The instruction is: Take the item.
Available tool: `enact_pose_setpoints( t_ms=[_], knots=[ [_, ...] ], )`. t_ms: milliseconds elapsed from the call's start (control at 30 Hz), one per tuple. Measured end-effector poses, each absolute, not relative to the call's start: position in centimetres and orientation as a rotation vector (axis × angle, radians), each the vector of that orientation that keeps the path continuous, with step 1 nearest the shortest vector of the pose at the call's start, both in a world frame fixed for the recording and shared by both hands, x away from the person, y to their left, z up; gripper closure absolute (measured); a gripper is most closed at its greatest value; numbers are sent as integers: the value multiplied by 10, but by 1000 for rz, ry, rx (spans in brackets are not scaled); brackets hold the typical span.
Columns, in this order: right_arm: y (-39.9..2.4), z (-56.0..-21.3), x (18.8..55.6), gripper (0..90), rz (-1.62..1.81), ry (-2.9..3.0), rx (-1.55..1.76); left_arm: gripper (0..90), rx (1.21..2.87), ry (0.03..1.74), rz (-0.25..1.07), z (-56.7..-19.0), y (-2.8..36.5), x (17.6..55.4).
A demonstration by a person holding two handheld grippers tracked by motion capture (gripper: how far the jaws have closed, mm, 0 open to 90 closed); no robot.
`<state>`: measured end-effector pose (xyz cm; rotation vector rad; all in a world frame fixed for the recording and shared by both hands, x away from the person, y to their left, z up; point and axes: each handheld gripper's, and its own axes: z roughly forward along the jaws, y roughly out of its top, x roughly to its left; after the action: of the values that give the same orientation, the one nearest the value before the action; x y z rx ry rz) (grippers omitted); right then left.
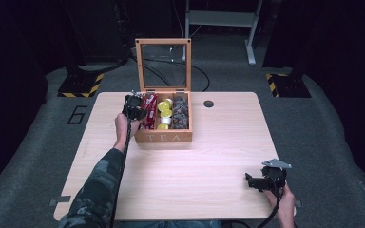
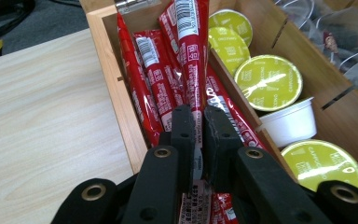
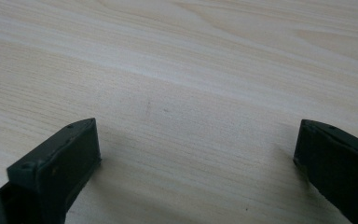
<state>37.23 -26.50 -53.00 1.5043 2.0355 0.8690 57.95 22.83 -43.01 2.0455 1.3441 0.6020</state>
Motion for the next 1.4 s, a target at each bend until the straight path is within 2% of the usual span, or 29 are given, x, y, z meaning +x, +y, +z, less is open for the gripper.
enact_pose_setpoints(
  t_ms=[1400],
  knots=[
    [-265,-530,372,0,869,2036,1504,831,1973,1241,647,-396,258,535]
  ],
)
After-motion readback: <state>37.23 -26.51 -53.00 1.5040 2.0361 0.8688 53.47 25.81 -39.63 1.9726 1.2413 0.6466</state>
